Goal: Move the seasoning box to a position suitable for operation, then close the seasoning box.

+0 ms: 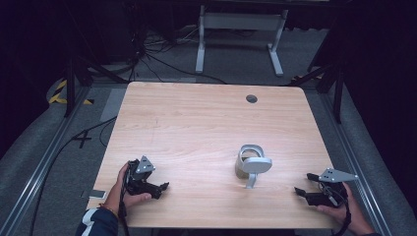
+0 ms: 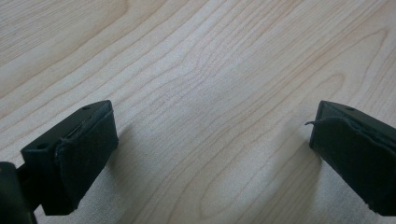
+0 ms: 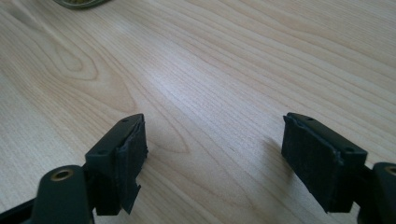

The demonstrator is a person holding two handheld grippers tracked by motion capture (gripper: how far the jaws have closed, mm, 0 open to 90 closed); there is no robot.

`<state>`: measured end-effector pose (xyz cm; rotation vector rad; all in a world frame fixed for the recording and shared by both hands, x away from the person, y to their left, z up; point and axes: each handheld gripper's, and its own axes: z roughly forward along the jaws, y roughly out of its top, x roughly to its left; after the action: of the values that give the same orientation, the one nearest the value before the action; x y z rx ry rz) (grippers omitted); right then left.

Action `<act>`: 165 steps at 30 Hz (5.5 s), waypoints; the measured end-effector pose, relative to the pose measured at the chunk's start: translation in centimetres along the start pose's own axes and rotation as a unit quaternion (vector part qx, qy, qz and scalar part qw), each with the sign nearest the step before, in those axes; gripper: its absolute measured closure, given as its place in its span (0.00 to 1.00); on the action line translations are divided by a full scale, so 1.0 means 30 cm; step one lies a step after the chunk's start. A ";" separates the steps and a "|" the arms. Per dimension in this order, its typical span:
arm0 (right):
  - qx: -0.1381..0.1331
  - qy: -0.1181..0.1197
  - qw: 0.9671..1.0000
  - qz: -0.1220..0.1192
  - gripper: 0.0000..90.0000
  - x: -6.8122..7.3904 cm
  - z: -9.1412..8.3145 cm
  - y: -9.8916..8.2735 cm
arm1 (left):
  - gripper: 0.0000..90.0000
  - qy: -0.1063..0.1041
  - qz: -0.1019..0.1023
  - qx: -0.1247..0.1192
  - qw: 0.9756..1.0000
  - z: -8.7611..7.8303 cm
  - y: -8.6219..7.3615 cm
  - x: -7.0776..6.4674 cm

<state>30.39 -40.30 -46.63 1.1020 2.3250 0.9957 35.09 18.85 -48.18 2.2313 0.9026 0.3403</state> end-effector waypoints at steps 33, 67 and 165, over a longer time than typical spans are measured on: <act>-0.047 0.031 0.998 -0.024 0.97 0.034 -0.081 0.060 | 0.02 0.001 -0.001 0.000 1.000 -0.002 -0.001 0.001; -0.100 0.101 0.984 -0.107 1.00 0.231 -0.091 0.287 | 0.02 0.001 0.000 0.000 1.000 -0.001 -0.001 0.001; -0.070 0.030 0.992 -0.101 0.51 0.103 -0.086 0.196 | 0.02 0.002 0.002 0.001 1.000 -0.004 -0.002 0.003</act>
<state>29.97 -36.40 -40.67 0.7748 2.3176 1.1075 35.08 19.01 -48.13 2.2355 0.8998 0.3464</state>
